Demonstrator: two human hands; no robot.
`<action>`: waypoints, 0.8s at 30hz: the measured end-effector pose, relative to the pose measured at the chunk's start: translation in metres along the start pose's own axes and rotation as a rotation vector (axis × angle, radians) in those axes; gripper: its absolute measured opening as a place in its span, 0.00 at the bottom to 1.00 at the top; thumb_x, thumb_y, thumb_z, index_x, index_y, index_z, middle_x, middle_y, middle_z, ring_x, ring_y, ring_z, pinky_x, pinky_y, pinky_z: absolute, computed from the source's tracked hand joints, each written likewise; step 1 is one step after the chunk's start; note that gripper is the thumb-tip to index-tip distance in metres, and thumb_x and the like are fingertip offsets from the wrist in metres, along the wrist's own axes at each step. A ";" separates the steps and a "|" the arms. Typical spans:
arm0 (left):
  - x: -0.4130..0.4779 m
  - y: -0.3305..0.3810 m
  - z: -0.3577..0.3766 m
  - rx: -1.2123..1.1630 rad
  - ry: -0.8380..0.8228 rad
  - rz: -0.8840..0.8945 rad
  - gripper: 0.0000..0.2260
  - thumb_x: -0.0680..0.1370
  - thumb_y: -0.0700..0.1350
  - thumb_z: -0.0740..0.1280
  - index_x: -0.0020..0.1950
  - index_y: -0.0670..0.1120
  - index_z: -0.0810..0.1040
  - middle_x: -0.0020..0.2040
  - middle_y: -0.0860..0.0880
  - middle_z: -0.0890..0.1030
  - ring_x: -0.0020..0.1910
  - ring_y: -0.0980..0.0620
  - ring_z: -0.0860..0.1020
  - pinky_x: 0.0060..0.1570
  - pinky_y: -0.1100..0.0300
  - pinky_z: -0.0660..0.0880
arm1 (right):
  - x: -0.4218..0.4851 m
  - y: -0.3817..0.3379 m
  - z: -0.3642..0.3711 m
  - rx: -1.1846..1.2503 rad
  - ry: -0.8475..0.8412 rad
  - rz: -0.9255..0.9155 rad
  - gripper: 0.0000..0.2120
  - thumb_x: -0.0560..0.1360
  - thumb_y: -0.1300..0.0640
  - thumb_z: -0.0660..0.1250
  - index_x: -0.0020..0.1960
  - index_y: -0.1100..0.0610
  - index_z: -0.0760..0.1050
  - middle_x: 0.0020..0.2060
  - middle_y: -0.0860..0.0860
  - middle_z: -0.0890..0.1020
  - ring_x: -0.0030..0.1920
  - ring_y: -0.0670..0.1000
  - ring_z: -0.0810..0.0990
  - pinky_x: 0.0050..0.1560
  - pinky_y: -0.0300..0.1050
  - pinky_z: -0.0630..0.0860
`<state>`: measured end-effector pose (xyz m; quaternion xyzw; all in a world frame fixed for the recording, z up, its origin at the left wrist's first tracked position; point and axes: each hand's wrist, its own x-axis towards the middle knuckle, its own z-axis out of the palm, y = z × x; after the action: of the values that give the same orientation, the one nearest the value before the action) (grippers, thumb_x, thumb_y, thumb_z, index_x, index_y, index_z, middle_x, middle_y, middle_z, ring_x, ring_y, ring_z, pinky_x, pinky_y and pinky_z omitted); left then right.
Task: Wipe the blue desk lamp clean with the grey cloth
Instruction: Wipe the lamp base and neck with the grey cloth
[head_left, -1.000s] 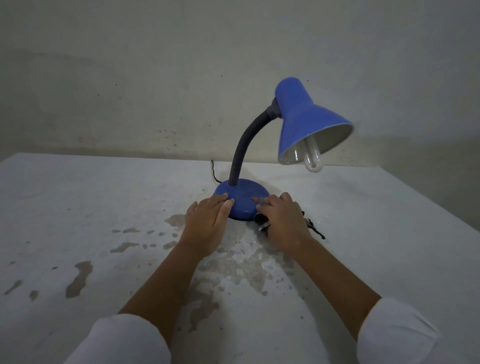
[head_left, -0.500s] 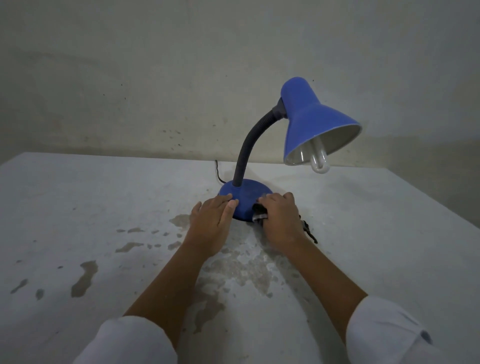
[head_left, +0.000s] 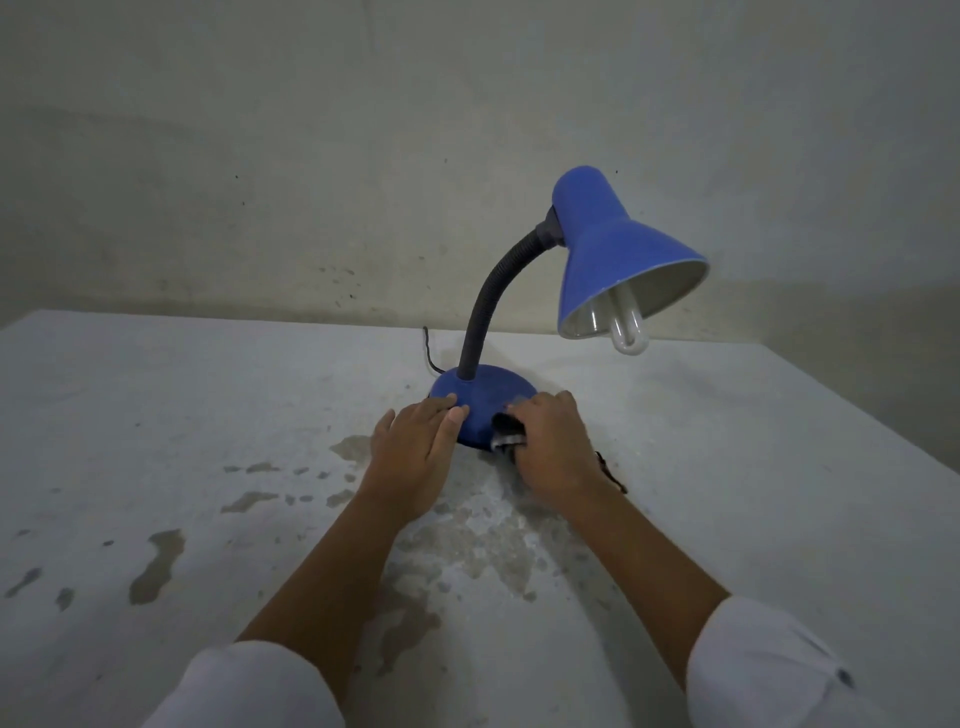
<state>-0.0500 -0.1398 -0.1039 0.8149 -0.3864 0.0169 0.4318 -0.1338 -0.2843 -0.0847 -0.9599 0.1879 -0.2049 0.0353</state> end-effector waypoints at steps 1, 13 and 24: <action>0.000 0.001 0.000 -0.003 -0.002 -0.001 0.26 0.77 0.57 0.44 0.65 0.52 0.74 0.69 0.52 0.72 0.69 0.53 0.68 0.72 0.44 0.56 | -0.002 -0.003 -0.007 0.020 0.006 -0.030 0.09 0.72 0.61 0.64 0.51 0.55 0.78 0.47 0.54 0.81 0.49 0.58 0.75 0.47 0.46 0.68; -0.001 0.004 -0.001 -0.012 0.006 -0.004 0.27 0.77 0.57 0.44 0.65 0.50 0.75 0.69 0.51 0.72 0.70 0.53 0.67 0.72 0.45 0.56 | -0.003 -0.005 -0.015 0.113 -0.019 -0.009 0.06 0.73 0.60 0.64 0.47 0.57 0.79 0.44 0.54 0.80 0.47 0.56 0.75 0.44 0.43 0.71; -0.002 0.001 0.002 -0.001 0.053 0.012 0.26 0.77 0.58 0.44 0.66 0.47 0.70 0.59 0.48 0.78 0.59 0.50 0.74 0.66 0.46 0.66 | 0.045 -0.013 -0.022 0.077 -0.123 -0.204 0.13 0.74 0.59 0.64 0.56 0.46 0.78 0.53 0.51 0.82 0.53 0.57 0.77 0.51 0.52 0.76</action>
<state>-0.0522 -0.1406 -0.1052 0.8116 -0.3795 0.0411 0.4422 -0.0999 -0.2892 -0.0454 -0.9828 0.0787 -0.1551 0.0628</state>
